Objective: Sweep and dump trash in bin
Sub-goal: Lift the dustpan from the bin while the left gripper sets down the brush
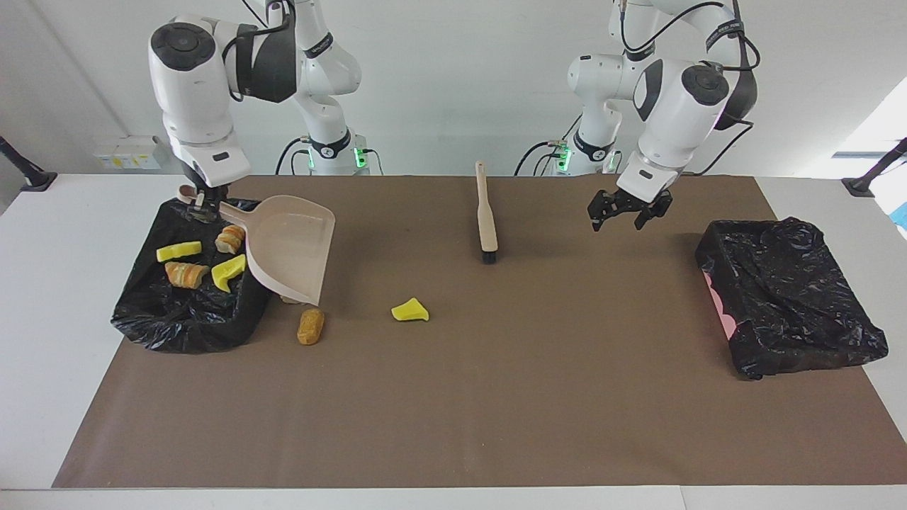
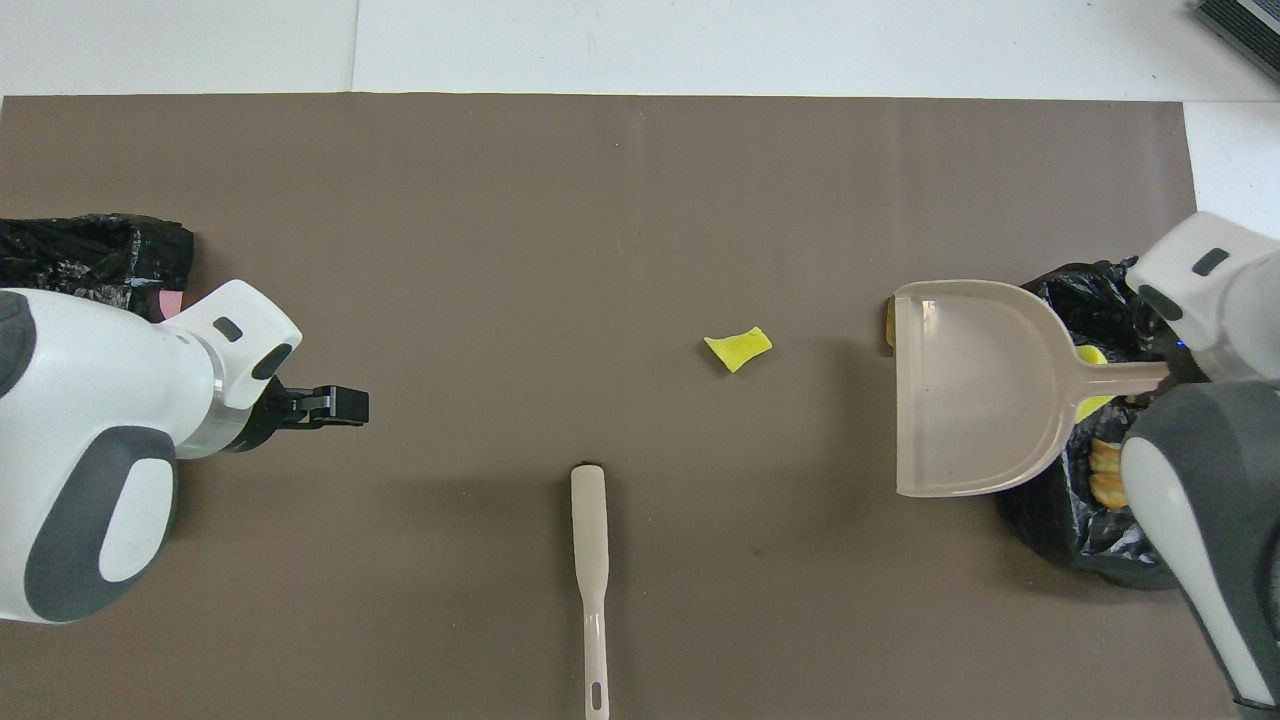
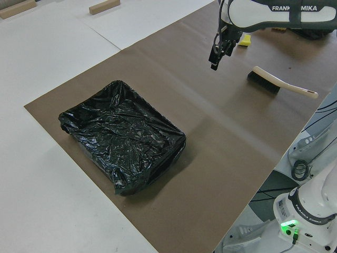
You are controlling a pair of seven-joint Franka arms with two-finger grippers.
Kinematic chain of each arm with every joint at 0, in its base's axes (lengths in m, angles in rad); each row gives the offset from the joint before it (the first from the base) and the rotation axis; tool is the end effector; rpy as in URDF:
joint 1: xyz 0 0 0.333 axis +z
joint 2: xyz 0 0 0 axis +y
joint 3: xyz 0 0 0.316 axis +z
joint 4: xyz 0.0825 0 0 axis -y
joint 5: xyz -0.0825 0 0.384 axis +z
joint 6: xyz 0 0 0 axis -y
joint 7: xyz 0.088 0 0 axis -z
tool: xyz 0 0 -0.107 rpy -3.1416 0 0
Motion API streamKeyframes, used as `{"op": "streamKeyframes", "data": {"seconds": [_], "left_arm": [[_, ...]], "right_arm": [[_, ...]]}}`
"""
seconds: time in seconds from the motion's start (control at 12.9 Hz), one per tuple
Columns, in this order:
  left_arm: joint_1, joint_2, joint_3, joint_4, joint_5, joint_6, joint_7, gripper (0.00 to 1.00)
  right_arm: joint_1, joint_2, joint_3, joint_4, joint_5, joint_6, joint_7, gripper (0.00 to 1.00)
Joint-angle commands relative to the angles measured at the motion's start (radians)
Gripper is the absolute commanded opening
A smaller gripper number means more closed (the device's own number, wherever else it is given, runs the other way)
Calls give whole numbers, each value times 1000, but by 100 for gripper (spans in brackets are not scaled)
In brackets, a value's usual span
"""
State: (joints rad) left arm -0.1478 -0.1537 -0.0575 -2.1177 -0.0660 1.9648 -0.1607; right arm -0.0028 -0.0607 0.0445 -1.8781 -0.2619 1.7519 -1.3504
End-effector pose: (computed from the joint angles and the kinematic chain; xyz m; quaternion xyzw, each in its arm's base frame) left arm 0.4959 -0.1086 0.4800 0.9996 -0.0093 -0.0044 0.0257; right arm 0.5377 -0.0002 0.5301 0.7426 0.6565 -0.1043 0.0825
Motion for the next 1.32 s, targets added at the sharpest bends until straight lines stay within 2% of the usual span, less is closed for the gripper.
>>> {"op": "streamKeyframes", "data": {"seconds": [0.0, 0.46, 0.62, 0.85, 1.24], "left_arm": [[77, -14, -13, 86, 38, -117, 119, 100], [102, 2, 2, 341, 98, -326, 177, 100], [106, 23, 11, 381, 126, -369, 185, 100], [106, 86, 10, 504, 124, -424, 185, 100], [109, 28, 11, 412, 117, -435, 240, 100]], "right_arm": [[52, 44, 0, -9, 67, 58, 146, 0], [179, 153, 0, 5, 220, 188, 622, 0], [240, 182, 0, 8, 242, 247, 790, 0], [331, 232, 0, 36, 268, 300, 1075, 0], [443, 298, 0, 94, 274, 385, 1538, 0]]}}
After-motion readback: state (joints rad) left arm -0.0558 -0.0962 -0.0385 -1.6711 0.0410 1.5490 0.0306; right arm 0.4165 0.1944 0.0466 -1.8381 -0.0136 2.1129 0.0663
